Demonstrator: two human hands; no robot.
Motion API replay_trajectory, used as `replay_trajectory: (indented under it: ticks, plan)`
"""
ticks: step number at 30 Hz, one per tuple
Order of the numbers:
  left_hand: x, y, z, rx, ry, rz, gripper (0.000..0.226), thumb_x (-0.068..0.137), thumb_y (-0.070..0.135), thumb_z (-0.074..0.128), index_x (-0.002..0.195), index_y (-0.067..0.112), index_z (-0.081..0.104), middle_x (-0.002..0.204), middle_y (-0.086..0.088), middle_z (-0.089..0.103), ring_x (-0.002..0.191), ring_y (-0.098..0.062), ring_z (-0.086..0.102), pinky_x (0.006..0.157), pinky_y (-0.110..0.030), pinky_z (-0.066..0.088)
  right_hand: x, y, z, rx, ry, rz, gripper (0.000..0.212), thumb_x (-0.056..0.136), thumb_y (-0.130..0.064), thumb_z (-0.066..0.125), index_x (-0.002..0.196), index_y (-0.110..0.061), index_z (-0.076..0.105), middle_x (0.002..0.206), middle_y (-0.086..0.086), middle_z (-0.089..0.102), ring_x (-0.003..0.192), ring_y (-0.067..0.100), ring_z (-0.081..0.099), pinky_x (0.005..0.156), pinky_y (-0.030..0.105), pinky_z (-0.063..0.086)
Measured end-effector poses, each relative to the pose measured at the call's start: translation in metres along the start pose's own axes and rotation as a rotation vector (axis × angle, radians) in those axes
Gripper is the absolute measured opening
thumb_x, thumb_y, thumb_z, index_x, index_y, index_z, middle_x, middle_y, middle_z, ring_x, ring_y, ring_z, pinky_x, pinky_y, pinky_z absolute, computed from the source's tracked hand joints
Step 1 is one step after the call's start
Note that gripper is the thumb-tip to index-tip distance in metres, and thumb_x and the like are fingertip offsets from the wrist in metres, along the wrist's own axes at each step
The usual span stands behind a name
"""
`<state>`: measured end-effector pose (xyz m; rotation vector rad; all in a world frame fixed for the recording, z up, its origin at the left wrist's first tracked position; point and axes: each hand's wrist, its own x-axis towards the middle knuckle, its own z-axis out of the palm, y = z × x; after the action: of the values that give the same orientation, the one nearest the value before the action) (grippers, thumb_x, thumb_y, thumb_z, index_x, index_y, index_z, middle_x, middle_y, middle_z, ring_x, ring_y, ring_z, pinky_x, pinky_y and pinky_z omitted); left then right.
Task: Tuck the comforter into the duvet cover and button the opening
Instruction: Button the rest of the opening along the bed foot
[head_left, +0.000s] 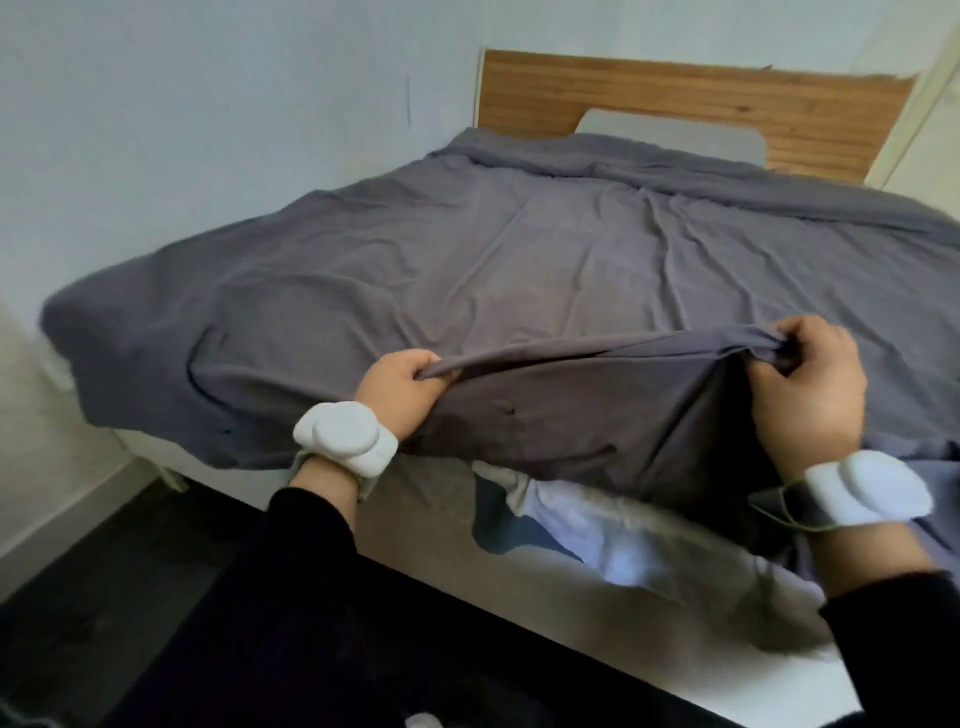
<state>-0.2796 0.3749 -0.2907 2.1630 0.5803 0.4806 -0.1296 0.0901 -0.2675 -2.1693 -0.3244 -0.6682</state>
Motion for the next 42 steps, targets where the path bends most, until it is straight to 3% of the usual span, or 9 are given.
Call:
replay_trajectory:
  ticks: [7, 12, 14, 18, 23, 27, 31, 36, 42]
  plan:
    - [0.033, -0.023, 0.033, 0.136, -0.110, -0.202, 0.033, 0.088, 0.033, 0.056, 0.060, 0.016, 0.052, 0.067, -0.005, 0.055, 0.073, -0.023, 0.052, 0.063, -0.027, 0.031, -0.006, 0.021, 0.053, -0.242, -0.521, 0.170, 0.051, 0.077, -0.006, 0.065, 0.127, -0.008, 0.056, 0.123, 0.024, 0.061, 0.116, 0.038, 0.055, 0.100, 0.039, 0.039]
    - [0.041, -0.031, 0.035, 0.194, -0.117, -0.251, 0.042, 0.087, 0.036, 0.057, 0.056, 0.013, 0.042, 0.060, -0.009, 0.046, 0.064, -0.026, 0.047, 0.054, -0.031, 0.030, 0.000, -0.003, 0.050, -0.471, -0.280, -0.146, 0.048, 0.063, -0.007, 0.074, 0.107, -0.010, 0.056, 0.103, 0.023, 0.051, 0.094, 0.044, 0.051, 0.080, 0.048, 0.047]
    - [0.041, -0.035, 0.036, 0.213, -0.122, -0.240, 0.044, 0.087, 0.036, 0.057, 0.053, 0.014, 0.040, 0.056, -0.006, 0.045, 0.062, -0.024, 0.046, 0.054, -0.030, 0.030, -0.006, -0.027, 0.052, -0.324, -0.349, -0.247, 0.046, 0.062, -0.015, 0.080, 0.101, -0.018, 0.057, 0.097, 0.011, 0.049, 0.085, 0.032, 0.053, 0.075, 0.039, 0.046]
    - [0.042, -0.042, 0.035, 0.139, -0.108, -0.204, 0.035, 0.087, 0.035, 0.059, 0.060, 0.013, 0.054, 0.061, -0.004, 0.054, 0.067, -0.022, 0.052, 0.059, -0.028, 0.033, -0.056, -0.072, 0.082, 0.112, -0.751, -0.416, 0.024, 0.075, -0.033, 0.073, 0.098, -0.031, 0.066, 0.091, -0.013, 0.059, 0.073, -0.004, 0.053, 0.074, 0.015, 0.042]
    - [0.040, -0.043, 0.032, -0.082, 0.063, -0.192, 0.011, 0.077, 0.019, 0.072, 0.087, 0.019, 0.067, 0.082, 0.002, 0.064, 0.078, -0.012, 0.058, 0.062, -0.014, 0.039, -0.092, -0.063, 0.112, -0.031, -1.001, -0.528, 0.053, 0.065, -0.054, 0.072, 0.114, -0.037, 0.059, 0.099, -0.015, 0.056, 0.084, 0.004, 0.052, 0.076, 0.024, 0.045]
    - [0.032, -0.036, 0.026, 0.147, 0.202, 0.017, 0.027, 0.064, 0.007, 0.077, 0.074, 0.025, 0.058, 0.083, 0.005, 0.055, 0.072, -0.013, 0.050, 0.064, -0.015, 0.036, -0.095, -0.051, 0.112, -0.114, -1.045, -0.613, 0.048, 0.067, -0.050, 0.072, 0.112, -0.038, 0.060, 0.099, -0.011, 0.052, 0.089, 0.011, 0.055, 0.073, 0.027, 0.046]
    - [0.022, -0.025, 0.024, 0.192, 0.036, 0.193, 0.032, 0.067, -0.001, 0.064, 0.063, 0.030, 0.063, 0.067, 0.011, 0.054, 0.063, -0.004, 0.051, 0.068, -0.019, 0.044, -0.104, -0.042, 0.111, -0.236, -0.984, -0.691, 0.060, 0.071, -0.045, 0.068, 0.127, -0.035, 0.049, 0.117, -0.005, 0.044, 0.099, 0.015, 0.053, 0.070, 0.028, 0.043]
    - [0.011, -0.027, 0.030, 0.263, -0.303, 0.196, 0.022, 0.069, 0.019, 0.077, 0.089, 0.029, 0.074, 0.083, 0.010, 0.057, 0.064, -0.003, 0.051, 0.066, -0.008, 0.041, -0.111, -0.044, 0.106, -0.209, -0.958, -0.747, 0.017, 0.074, -0.027, 0.063, 0.090, -0.023, 0.056, 0.110, -0.002, 0.049, 0.084, 0.023, 0.056, 0.058, 0.028, 0.030]
    - [0.009, -0.032, 0.033, 0.294, -0.261, 0.196, 0.034, 0.062, 0.026, 0.082, 0.092, 0.023, 0.065, 0.087, 0.007, 0.051, 0.066, -0.007, 0.049, 0.073, -0.022, 0.046, -0.113, -0.048, 0.102, -0.060, -0.981, -0.674, 0.015, 0.075, -0.022, 0.061, 0.088, -0.023, 0.053, 0.089, -0.003, 0.060, 0.080, 0.023, 0.059, 0.064, 0.035, 0.042]
